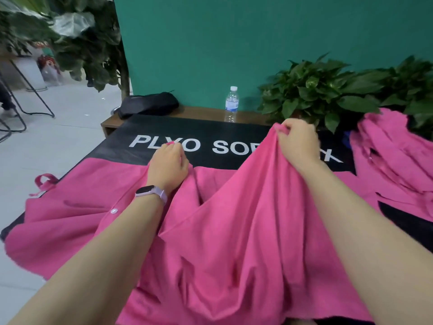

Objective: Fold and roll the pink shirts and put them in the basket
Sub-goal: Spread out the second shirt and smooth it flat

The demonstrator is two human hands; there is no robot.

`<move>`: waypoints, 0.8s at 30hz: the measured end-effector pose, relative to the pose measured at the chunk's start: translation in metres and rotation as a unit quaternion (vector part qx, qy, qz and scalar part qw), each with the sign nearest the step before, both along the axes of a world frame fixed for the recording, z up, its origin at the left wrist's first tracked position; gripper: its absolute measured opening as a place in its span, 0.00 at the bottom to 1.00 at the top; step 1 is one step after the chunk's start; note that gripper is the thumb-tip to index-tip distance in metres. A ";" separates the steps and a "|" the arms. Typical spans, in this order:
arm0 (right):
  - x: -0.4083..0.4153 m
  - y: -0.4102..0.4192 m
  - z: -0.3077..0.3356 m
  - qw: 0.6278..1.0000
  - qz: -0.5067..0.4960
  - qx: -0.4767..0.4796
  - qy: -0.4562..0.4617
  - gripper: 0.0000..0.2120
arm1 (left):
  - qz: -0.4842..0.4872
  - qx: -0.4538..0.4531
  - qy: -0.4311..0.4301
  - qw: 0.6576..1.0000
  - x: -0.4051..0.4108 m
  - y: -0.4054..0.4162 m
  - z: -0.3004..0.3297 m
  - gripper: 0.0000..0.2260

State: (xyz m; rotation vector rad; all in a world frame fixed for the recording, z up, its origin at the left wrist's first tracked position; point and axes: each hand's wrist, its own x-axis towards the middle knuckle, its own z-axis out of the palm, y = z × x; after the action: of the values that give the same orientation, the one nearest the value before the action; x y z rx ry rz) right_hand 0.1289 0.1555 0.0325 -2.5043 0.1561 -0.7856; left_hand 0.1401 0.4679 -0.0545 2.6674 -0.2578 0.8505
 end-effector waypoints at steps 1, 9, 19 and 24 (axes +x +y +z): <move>0.006 0.002 -0.010 0.999 -0.006 -0.014 0.031 0.13 | -0.004 -0.005 0.008 1.000 0.002 0.001 -0.001 0.04; 0.008 -0.004 -0.100 0.995 -0.037 -0.049 0.083 0.04 | -0.001 -0.115 -0.096 0.989 0.002 0.004 -0.001 0.03; 0.017 -0.031 -0.096 0.946 -0.052 0.319 -0.029 0.22 | -0.177 0.063 0.359 0.914 -0.083 -0.077 0.052 0.23; 0.009 -0.039 -0.093 0.915 -0.054 0.393 -0.069 0.25 | -0.170 0.026 0.382 0.908 -0.095 -0.099 0.073 0.14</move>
State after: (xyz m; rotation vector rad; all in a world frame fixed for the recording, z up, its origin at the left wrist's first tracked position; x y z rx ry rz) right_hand 0.1378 0.1168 -0.0605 -1.6836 0.4626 -0.7445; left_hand 0.0447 0.3689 0.0183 2.6493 -0.5172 -0.3245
